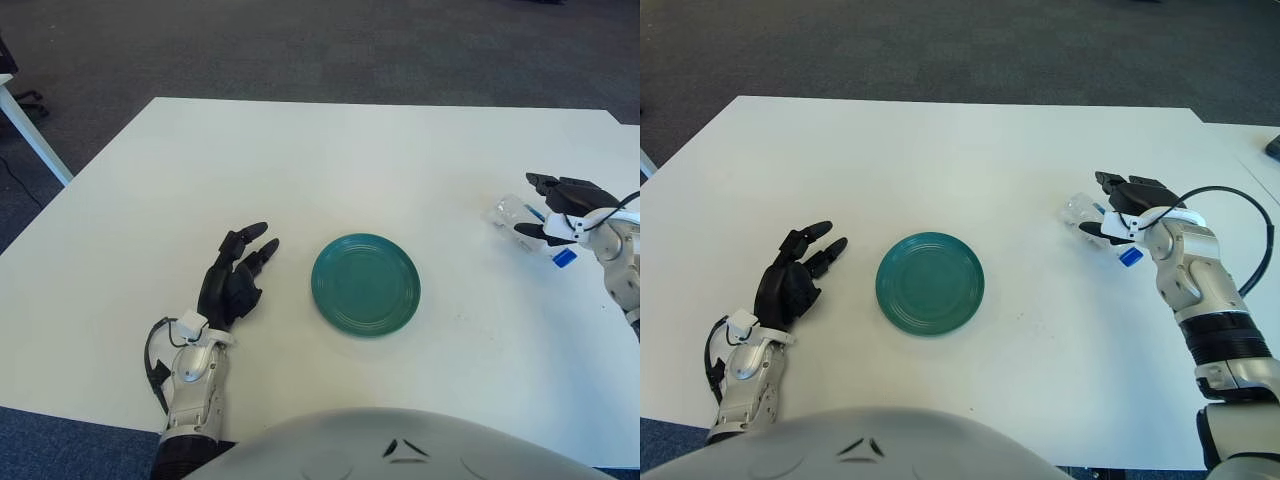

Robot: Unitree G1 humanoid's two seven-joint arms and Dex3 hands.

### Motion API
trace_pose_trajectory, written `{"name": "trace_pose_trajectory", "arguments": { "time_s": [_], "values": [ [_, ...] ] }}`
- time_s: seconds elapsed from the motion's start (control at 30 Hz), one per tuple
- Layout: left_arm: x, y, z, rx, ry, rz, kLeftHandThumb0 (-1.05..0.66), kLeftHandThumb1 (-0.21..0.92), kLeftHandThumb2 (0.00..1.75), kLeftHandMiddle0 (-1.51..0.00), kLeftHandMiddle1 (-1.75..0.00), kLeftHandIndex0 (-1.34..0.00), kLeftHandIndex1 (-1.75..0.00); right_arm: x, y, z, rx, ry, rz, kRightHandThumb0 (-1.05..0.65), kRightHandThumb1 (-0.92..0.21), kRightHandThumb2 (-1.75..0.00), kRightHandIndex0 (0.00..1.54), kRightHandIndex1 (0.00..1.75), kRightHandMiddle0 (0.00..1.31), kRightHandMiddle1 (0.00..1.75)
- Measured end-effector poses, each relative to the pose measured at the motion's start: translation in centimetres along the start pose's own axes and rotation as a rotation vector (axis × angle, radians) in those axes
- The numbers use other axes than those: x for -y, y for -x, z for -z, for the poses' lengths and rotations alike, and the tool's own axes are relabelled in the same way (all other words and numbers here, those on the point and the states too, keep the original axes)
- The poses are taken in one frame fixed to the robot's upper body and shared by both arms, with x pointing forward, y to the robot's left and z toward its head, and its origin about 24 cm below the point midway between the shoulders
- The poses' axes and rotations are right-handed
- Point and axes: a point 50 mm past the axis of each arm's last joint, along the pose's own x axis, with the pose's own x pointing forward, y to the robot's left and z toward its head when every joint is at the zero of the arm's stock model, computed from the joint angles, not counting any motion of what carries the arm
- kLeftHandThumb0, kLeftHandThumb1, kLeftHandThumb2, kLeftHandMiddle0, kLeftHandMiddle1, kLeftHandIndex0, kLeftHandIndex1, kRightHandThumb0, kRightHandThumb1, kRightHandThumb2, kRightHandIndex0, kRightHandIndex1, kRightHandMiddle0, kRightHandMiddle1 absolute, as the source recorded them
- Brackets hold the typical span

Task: Put the bottle into the plate.

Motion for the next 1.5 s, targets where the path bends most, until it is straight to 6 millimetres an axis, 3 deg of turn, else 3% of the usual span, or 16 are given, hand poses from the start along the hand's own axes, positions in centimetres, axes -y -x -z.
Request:
{"name": "trace_pose_trajectory", "arguments": {
  "time_s": [0.37,1.5],
  "values": [
    [-0.4,0.9,-0.3,-0.012,0.002,-0.002,-0.64,0.92,0.96,-0.67,0.0,-0.26,-0.8,-1.4,-2.0,-1.0,0.021,-0.042,0.031,-1.05,-0.92,-0.68,0.04,0.01,0.05,0.03],
    [-2.0,2.3,-1.0,-0.036,0.005,-0.015,-0.64,0.92,0.96,-0.67,0.0,-0.26,-0.8,-3.2,-2.2,-3.2,0.057,-0.169,0.065,-1.05,-0.92,-0.68,0.03,0.0,0.04,0.05]
  ]
}}
